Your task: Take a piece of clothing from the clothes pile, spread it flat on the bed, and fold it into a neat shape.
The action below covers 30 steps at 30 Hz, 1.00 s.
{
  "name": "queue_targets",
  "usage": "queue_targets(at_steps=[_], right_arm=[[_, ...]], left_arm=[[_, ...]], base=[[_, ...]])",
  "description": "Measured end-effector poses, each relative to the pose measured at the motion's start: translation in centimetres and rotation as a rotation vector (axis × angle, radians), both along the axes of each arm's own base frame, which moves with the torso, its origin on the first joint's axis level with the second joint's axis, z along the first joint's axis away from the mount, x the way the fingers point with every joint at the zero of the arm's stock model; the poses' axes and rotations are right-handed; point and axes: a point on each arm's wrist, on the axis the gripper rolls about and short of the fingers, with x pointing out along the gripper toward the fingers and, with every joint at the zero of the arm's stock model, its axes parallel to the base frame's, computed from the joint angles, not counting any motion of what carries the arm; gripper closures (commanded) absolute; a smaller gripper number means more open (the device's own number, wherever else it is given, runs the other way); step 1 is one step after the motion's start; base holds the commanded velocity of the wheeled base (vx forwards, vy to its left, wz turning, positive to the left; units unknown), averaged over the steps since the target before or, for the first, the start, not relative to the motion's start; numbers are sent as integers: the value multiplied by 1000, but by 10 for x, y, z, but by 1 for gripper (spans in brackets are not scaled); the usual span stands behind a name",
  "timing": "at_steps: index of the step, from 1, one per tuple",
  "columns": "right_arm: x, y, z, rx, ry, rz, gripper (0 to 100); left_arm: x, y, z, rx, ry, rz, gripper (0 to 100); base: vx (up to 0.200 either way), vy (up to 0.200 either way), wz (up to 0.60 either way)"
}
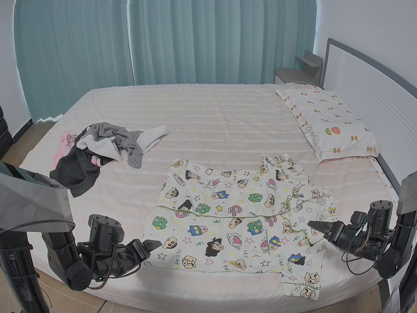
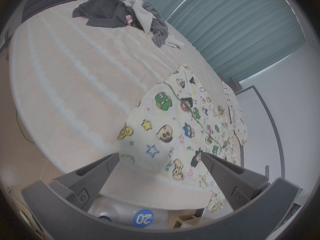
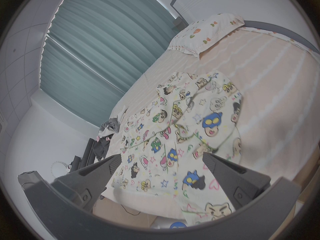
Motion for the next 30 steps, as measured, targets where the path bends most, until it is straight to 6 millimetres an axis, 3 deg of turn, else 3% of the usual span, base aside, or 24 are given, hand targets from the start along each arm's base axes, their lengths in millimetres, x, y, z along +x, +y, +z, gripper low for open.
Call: queue_targets(at_steps=[8,24,30], right_arm=[[1,-2,-2,-15,9,-28,0],[1,-1,-4,-23,14,-37,0],[1,-2,-4,-26,14,-43,0]], left_arm=[[1,0,-9,31,22,21,0],[42,-32,-33,119,-86,150,0],[47,-35,-41,148,-92,163,0]], base=[[0,0,0],[0,0,0],[0,0,0]])
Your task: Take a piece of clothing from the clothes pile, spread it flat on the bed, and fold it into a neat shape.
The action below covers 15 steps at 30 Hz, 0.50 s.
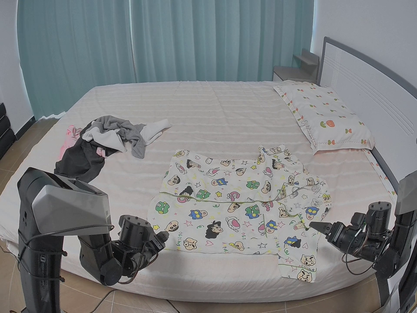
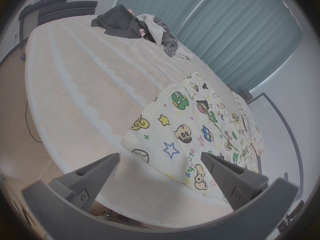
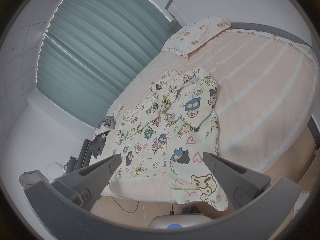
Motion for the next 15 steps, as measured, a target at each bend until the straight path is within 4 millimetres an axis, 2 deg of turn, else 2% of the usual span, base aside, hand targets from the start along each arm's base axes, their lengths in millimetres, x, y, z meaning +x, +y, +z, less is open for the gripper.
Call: queue_targets(at_steps=[11,12,15], right_arm=[[0,0,0,-1,1,-2,0],[0,0,0,-1,1,-1,0],[0,0,-1,-6,2,-2,0]], left_arm=[[11,-6,-10,56,-19,-11,0],[11,-6,-10,59,-18,-12,100],[13,-7,-12,61,-17,-12,100]], base=[[0,0,0],[0,0,0],[0,0,0]])
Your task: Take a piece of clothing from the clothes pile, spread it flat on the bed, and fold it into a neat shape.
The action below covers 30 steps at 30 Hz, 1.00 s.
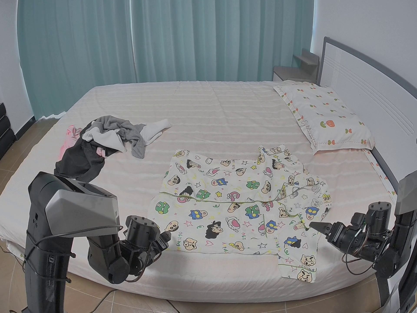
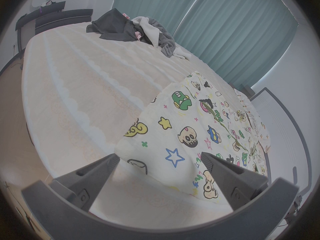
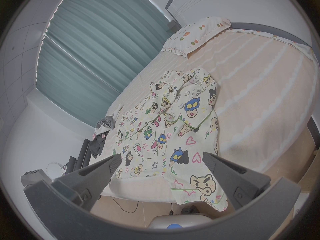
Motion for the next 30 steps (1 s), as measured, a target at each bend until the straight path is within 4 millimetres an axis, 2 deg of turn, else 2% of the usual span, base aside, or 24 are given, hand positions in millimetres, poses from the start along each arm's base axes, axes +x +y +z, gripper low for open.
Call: queue_targets(at_steps=[5,14,17,30], right_arm=[[0,-2,-3,-62,-1,19,0],[-17,-11,-27,-305,195,181,0],[-23,-16,-34,-370,242,281,0],[-27,-22,-60,-504,241,560,0]], left_arm=[[1,0,-2,9,-9,15,100],[2,1,-5,39,-31,55,100],[3,1,-3,39,-65,74,100],[3,2,-3,41,-80,90,100]], base=[[0,0,0],[0,0,0],[0,0,0],[0,0,0]])
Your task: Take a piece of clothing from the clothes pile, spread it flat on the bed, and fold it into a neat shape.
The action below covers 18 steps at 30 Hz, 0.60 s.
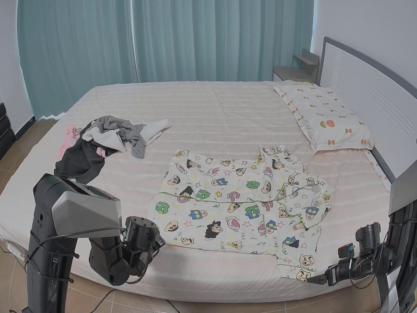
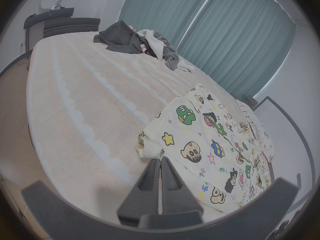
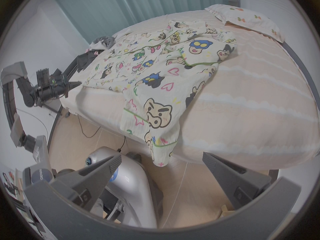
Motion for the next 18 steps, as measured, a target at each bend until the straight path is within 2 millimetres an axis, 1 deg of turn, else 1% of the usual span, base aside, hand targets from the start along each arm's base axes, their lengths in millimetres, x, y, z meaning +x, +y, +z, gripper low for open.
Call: queue_targets(at_steps=[3,10,14,18], right_arm=[[3,4,-5,0,-15,21,0],[16,11,-15,-1,-133,40,0],[13,17,-24,-7,-98,60,0],[12,20,-29,-25,-79,66,0]], left_arm=[[0,0,0,0,1,1,100],[-1,1,-1,1,3,1,100],[-1,1,0,-4,-8,1,100],[-1,1,0,-4,-8,1,100]], base=[[0,0,0],[0,0,0],[0,0,0],[0,0,0]])
